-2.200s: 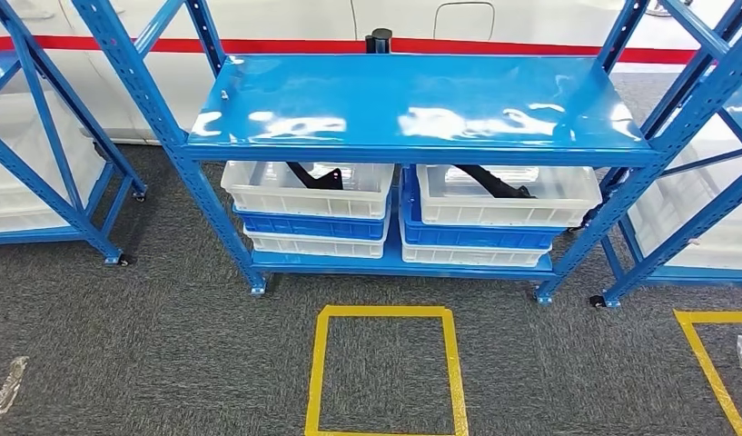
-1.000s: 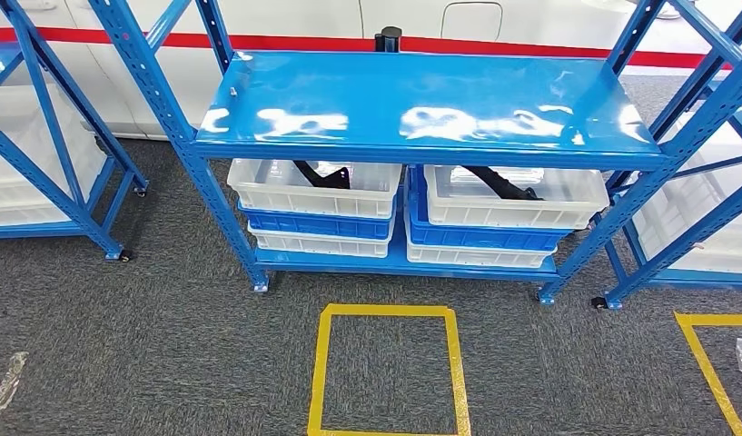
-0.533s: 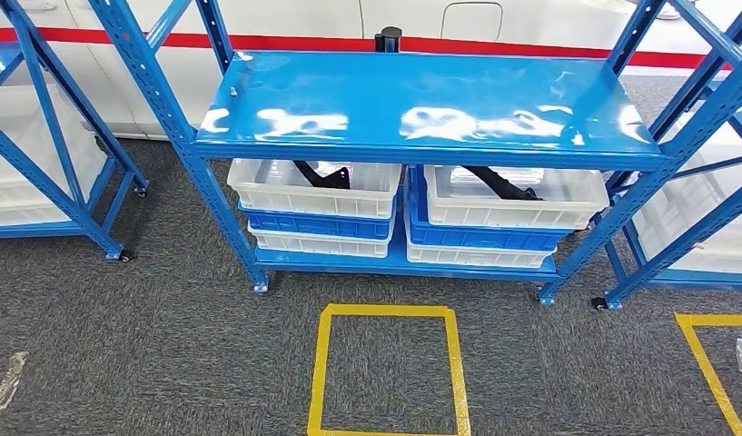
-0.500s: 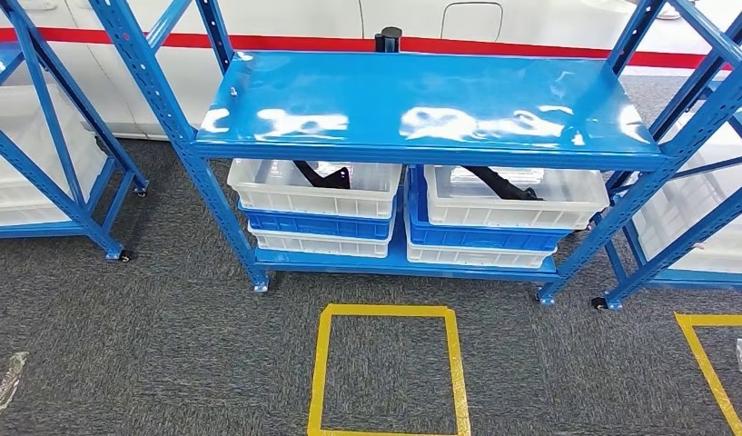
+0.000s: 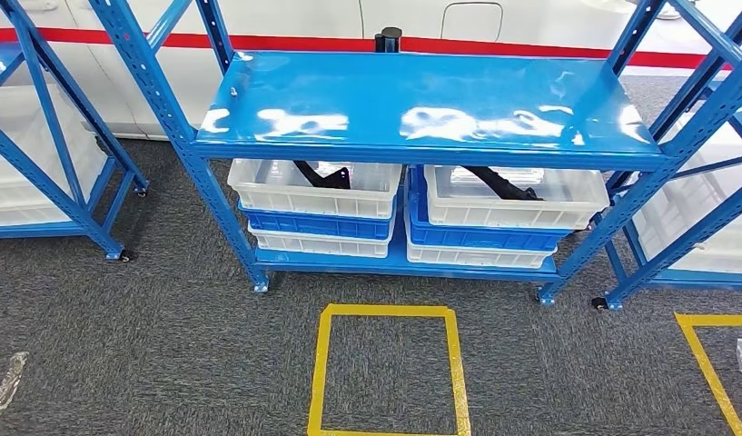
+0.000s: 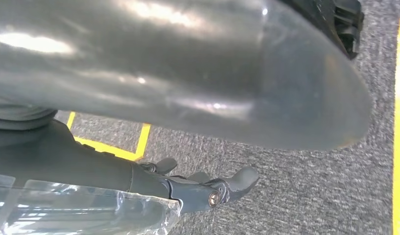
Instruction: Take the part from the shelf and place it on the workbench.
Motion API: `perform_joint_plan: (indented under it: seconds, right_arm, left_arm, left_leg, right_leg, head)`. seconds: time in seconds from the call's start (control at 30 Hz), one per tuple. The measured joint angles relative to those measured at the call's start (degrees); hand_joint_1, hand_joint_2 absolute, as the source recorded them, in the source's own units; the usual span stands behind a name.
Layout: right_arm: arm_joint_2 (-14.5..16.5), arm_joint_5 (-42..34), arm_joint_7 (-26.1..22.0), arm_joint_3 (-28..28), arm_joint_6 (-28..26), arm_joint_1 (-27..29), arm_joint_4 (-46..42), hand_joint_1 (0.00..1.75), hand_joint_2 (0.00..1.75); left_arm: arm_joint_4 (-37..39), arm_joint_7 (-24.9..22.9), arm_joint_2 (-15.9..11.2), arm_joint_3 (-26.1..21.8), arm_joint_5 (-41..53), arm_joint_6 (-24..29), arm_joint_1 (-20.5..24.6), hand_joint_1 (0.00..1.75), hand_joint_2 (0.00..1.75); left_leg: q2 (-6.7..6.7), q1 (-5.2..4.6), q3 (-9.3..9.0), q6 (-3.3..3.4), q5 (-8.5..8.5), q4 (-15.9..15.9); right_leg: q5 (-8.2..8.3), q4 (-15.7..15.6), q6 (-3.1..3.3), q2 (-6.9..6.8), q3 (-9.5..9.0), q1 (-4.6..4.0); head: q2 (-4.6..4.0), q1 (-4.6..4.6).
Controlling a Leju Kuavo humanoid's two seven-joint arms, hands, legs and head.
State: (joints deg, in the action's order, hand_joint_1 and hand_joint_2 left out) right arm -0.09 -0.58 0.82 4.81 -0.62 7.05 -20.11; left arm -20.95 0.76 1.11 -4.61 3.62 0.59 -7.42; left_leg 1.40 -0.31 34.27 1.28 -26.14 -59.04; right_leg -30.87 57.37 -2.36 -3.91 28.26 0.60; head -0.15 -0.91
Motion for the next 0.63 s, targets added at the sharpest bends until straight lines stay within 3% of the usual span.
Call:
perform_joint_plan:
  seconds: [0.63]
  right_arm:
    - [0.0, 0.7, -0.7, -3.7, 0.5, 0.8, -1.2, 0.0, 0.0]
  left_arm:
    - [-0.7, -0.5, -0.7, 3.3, -3.6, -0.3, -0.6, 0.0, 0.0]
  left_leg:
    - [0.0, 0.0, -0.02, 0.0, 0.0, 0.0]
  right_leg:
    - [0.0, 0.0, 0.0, 0.0, -0.02, 0.0]
  head:
    - [0.0, 0.01]
